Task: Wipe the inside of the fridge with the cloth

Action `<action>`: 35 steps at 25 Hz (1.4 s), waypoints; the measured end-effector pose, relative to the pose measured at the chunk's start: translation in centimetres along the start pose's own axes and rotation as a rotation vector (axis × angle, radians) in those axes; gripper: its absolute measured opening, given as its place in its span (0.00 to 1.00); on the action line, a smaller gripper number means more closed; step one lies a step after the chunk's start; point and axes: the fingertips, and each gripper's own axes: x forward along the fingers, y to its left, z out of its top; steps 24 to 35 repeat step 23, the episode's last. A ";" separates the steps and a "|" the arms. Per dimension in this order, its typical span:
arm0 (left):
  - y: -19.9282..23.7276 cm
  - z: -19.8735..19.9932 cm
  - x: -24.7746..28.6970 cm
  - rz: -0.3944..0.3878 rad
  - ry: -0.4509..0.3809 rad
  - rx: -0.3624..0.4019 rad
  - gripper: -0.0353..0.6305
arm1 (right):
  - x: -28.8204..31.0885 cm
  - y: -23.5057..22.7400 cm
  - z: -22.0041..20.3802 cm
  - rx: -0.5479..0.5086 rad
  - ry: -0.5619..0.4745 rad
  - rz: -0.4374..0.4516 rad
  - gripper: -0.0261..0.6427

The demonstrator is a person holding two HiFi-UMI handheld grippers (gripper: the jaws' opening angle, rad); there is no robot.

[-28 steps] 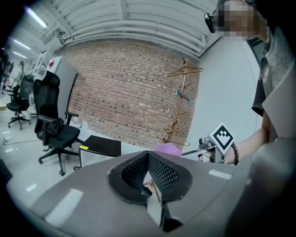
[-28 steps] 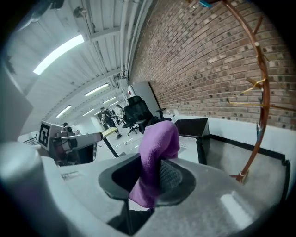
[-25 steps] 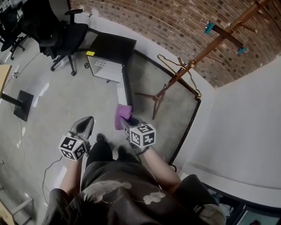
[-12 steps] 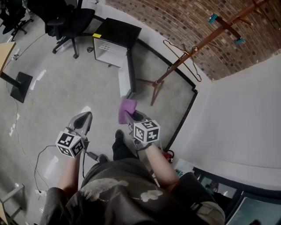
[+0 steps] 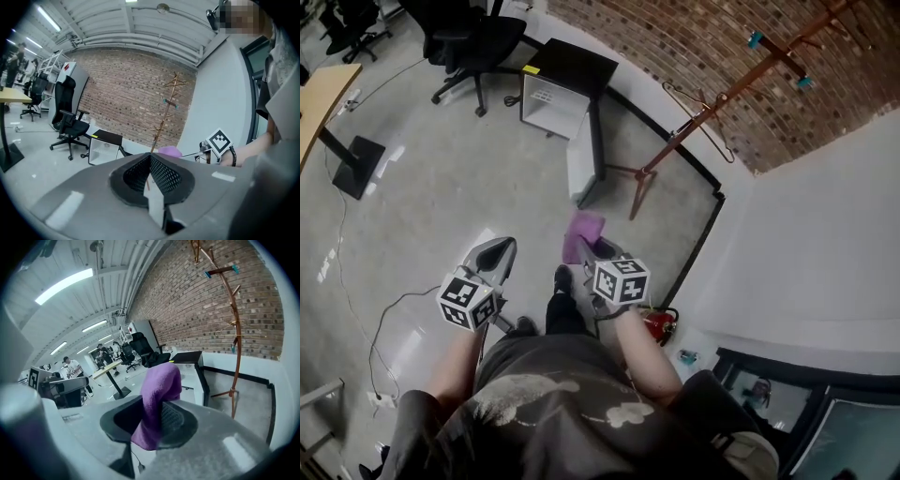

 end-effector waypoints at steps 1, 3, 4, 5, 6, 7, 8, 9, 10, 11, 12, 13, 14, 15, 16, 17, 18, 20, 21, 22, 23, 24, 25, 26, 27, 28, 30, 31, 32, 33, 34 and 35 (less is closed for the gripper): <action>-0.7 -0.1 -0.2 -0.014 0.001 0.011 0.08 | -0.4 0.1 -0.1 0.000 -0.007 -0.007 0.15; -2.1 -0.2 -0.5 -0.044 0.001 0.033 0.08 | -1.3 0.4 -0.3 0.000 -0.024 -0.018 0.15; -2.7 -0.2 -0.7 -0.057 0.001 0.045 0.08 | -1.7 0.6 -0.4 0.001 -0.029 -0.021 0.15; -3.2 -0.3 -0.9 -0.067 0.002 0.058 0.08 | -2.1 0.6 -0.7 0.001 -0.030 -0.022 0.15; -3.5 -0.4 -1.1 -0.073 0.003 0.069 0.08 | -2.3 0.7 -1.1 0.000 -0.027 -0.025 0.15; -3.7 -0.5 -1.3 -0.076 0.002 0.077 0.08 | -2.5 0.7 -1.4 -0.001 -0.022 -0.027 0.15; -3.8 -0.6 -1.4 -0.079 0.002 0.079 0.08 | -2.7 0.7 -1.8 -0.002 -0.017 -0.028 0.15; -3.9 -0.7 -1.6 -0.082 0.003 0.075 0.08 | -2.8 0.8 -2.0 -0.004 -0.014 -0.026 0.15; -4.1 -0.7 -1.8 -0.086 0.005 0.072 0.08 | -2.9 1.0 -2.2 -0.006 -0.012 -0.022 0.15; -4.2 -0.7 -2.0 -0.087 0.008 0.072 0.08 | -3.0 1.1 -2.3 -0.008 -0.013 -0.019 0.15; -4.3 -0.5 -2.1 -0.085 0.010 0.076 0.08 | -3.0 1.1 -2.3 -0.009 -0.014 -0.019 0.15; -4.4 -0.4 -2.2 -0.083 0.009 0.082 0.08 | -3.1 1.2 -2.3 -0.009 -0.015 -0.020 0.14; -4.4 -0.3 -2.4 -0.082 0.006 0.088 0.08 | -3.1 1.2 -2.2 -0.012 -0.015 -0.021 0.15; -4.4 -0.2 -2.5 -0.082 0.001 0.092 0.08 | -3.0 1.2 -2.2 -0.015 -0.014 -0.022 0.15; -4.3 -0.1 -2.6 -0.082 -0.003 0.094 0.08 | -3.0 1.2 -2.2 -0.019 -0.013 -0.022 0.15; -4.2 0.0 -2.7 -0.080 -0.004 0.095 0.08 | -3.0 1.3 -2.2 -0.022 -0.011 -0.021 0.15; -4.1 0.0 -2.8 -0.077 -0.003 0.095 0.08 | -2.9 1.5 -2.2 -0.026 -0.008 -0.018 0.14; -3.8 -0.1 -3.0 -0.074 0.003 0.093 0.08 | -2.7 1.7 -2.2 -0.033 -0.002 -0.012 0.15; -3.6 -0.2 -3.2 -0.072 0.006 0.090 0.08 | -2.6 1.7 -2.1 -0.035 -0.001 -0.012 0.15; -3.4 -0.2 -3.2 -0.070 0.009 0.087 0.08 | -2.5 1.7 -2.0 -0.036 -0.001 -0.013 0.15; -3.2 -0.3 -3.3 -0.067 0.011 0.083 0.08 | -2.4 1.6 -1.9 -0.036 -0.001 -0.014 0.14; -3.2 -0.3 -3.3 -0.067 0.011 0.083 0.08 | -2.4 1.6 -1.9 -0.036 -0.001 -0.014 0.14; -3.2 -0.3 -3.3 -0.067 0.011 0.083 0.08 | -2.4 1.6 -1.9 -0.036 -0.001 -0.014 0.14; -3.2 -0.3 -3.3 -0.067 0.011 0.083 0.08 | -2.4 1.6 -1.9 -0.036 -0.001 -0.014 0.14; -3.2 -0.3 -3.3 -0.067 0.011 0.083 0.08 | -2.4 1.6 -1.9 -0.036 -0.001 -0.014 0.14; -3.2 -0.3 -3.3 -0.067 0.011 0.083 0.08 | -2.4 1.6 -1.9 -0.036 -0.001 -0.014 0.14; -3.2 -0.3 -3.3 -0.067 0.011 0.083 0.08 | -2.4 1.6 -1.9 -0.036 -0.001 -0.014 0.14; -3.2 -0.3 -3.3 -0.067 0.011 0.083 0.08 | -2.4 1.6 -1.9 -0.036 -0.001 -0.014 0.14; -3.2 -0.3 -3.3 -0.067 0.011 0.083 0.08 | -2.4 1.6 -1.9 -0.036 -0.001 -0.014 0.14; -3.2 -0.3 -3.3 -0.067 0.011 0.083 0.08 | -2.4 1.6 -1.9 -0.036 -0.001 -0.014 0.14; -3.2 -0.3 -3.3 -0.067 0.011 0.083 0.08 | -2.4 1.6 -1.9 -0.036 -0.001 -0.014 0.14; -3.2 -0.3 -3.3 -0.067 0.011 0.083 0.08 | -2.4 1.6 -1.9 -0.036 -0.001 -0.014 0.14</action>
